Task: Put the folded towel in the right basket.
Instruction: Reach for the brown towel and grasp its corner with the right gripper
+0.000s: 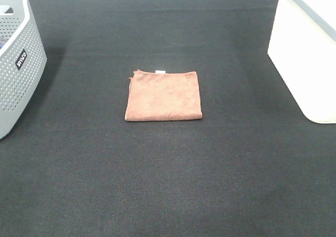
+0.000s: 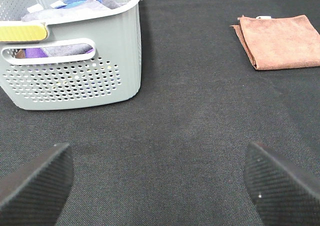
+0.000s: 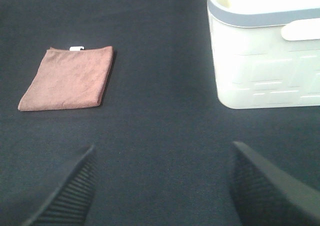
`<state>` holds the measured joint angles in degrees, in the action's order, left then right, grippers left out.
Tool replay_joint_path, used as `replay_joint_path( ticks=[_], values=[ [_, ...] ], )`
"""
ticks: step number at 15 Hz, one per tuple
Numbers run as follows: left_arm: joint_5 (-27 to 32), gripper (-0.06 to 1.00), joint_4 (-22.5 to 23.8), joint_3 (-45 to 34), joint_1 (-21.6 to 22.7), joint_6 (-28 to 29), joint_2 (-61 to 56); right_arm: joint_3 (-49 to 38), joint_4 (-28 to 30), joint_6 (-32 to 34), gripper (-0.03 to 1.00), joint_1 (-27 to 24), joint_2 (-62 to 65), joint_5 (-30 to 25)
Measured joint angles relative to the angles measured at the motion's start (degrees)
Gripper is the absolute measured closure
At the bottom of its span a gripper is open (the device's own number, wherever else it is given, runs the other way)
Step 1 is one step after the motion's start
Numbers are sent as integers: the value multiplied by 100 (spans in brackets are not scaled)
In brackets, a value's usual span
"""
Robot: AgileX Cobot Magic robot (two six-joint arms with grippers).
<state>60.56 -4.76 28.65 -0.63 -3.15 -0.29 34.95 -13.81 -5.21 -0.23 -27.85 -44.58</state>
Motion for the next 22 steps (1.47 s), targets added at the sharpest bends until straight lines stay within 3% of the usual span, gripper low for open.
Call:
replay_joint_path(
  ticks=[6,11,12,16,18,22],
  values=[
    [0,7,0,0,0,0,0,1805,-877,-819,29,0,-3369,-23],
    [0,7,0,0,0,0,0,2905,-1811,-1576,29,29,-4824,-92],
    [0,7,0,0,0,0,0,3254,-1851,-1742,29,298,-5283,-97],
    [0,7,0,0,0,0,0,4097,-1833,-1656,29,1261,-6543,-109],
    [0,7,0,0,0,0,0,4555,-1942,-1215,29,1329,-7305,-132],
    [0,7,0,0,0,0,0,5174,-2005,-1112,29,1329,-8239,-218]
  ],
)
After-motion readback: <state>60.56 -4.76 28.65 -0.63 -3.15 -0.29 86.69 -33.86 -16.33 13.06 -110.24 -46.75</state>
